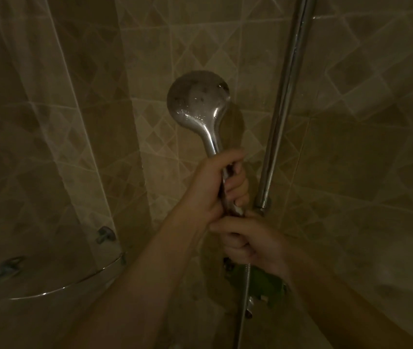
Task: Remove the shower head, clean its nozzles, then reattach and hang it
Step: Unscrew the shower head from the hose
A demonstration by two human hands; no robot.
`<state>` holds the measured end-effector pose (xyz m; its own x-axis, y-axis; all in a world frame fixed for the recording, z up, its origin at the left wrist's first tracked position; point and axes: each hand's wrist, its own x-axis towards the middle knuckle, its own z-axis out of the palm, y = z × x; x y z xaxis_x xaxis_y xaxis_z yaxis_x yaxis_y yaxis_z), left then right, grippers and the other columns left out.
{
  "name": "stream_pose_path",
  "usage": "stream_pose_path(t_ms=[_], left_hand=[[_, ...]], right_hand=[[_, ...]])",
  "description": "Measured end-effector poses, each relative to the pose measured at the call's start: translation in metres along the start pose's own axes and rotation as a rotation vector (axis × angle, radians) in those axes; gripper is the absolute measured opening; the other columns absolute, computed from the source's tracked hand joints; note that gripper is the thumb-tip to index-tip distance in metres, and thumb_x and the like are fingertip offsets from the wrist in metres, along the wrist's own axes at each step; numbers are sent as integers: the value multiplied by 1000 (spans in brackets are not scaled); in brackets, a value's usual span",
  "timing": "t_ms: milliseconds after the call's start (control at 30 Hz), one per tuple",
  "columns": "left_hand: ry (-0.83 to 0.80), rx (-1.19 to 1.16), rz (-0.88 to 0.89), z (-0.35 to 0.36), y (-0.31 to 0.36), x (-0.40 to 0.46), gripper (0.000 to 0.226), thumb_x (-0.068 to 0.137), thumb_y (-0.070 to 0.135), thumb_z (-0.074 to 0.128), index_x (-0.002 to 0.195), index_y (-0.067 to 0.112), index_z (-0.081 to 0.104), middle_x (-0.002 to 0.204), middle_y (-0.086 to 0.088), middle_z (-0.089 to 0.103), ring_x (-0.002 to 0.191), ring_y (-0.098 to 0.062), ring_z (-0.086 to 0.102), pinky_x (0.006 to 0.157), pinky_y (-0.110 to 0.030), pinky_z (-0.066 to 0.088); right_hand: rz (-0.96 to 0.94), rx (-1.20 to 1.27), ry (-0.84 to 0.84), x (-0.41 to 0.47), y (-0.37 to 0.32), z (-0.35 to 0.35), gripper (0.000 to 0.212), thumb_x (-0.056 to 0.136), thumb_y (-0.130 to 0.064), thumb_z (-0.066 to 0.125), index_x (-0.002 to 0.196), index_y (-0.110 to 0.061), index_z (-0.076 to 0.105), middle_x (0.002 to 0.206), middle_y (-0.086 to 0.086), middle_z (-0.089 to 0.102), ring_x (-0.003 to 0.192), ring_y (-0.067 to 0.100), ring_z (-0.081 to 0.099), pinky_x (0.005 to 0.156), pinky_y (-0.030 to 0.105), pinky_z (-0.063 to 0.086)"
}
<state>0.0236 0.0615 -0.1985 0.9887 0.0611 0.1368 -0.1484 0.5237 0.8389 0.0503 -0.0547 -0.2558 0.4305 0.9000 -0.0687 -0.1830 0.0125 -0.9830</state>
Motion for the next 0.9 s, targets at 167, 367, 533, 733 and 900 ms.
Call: stream_pose_path(t_ms=[167,367,533,733,900], left_hand=[[48,16,35,0,-1,2,52,97,22,58,47,20,43,40,2,31,33,-13,33,41,-23,37],[-251,-162,-32,-12,0,-1,41,89,22,54,50,17,44,38,5,35,30,-9,35,40,-22,38],[68,-121,-80,-13,-31,-9,50,91,21,55,45,23,36,36,7,25,27,-9,23,33,-20,27],[335,-110,-120,-29,-83,-29,51,92,19,57,47,24,35,40,7,26,30,-9,22,34,-19,25],[576,-66,-159,-38,-128,-48,50,90,16,57,46,24,36,41,7,28,32,-10,23,37,-20,22]], right_hand=[[-39,-20,124,-3,1,2,32,68,-31,72,56,-27,43,44,-5,27,34,9,22,36,18,18],[34,25,119,-15,14,4,41,73,-35,75,58,-27,38,45,-4,26,33,10,21,37,18,16],[-18,-14,259,-19,45,12,31,68,-35,74,51,-28,49,46,-4,30,36,10,23,36,19,18],[4,-186,367,-31,98,16,27,80,-29,62,57,-27,49,46,-8,39,36,6,34,38,19,26],[77,-368,528,-42,151,19,29,85,-23,61,60,-11,53,49,-4,46,46,11,44,48,27,33]])
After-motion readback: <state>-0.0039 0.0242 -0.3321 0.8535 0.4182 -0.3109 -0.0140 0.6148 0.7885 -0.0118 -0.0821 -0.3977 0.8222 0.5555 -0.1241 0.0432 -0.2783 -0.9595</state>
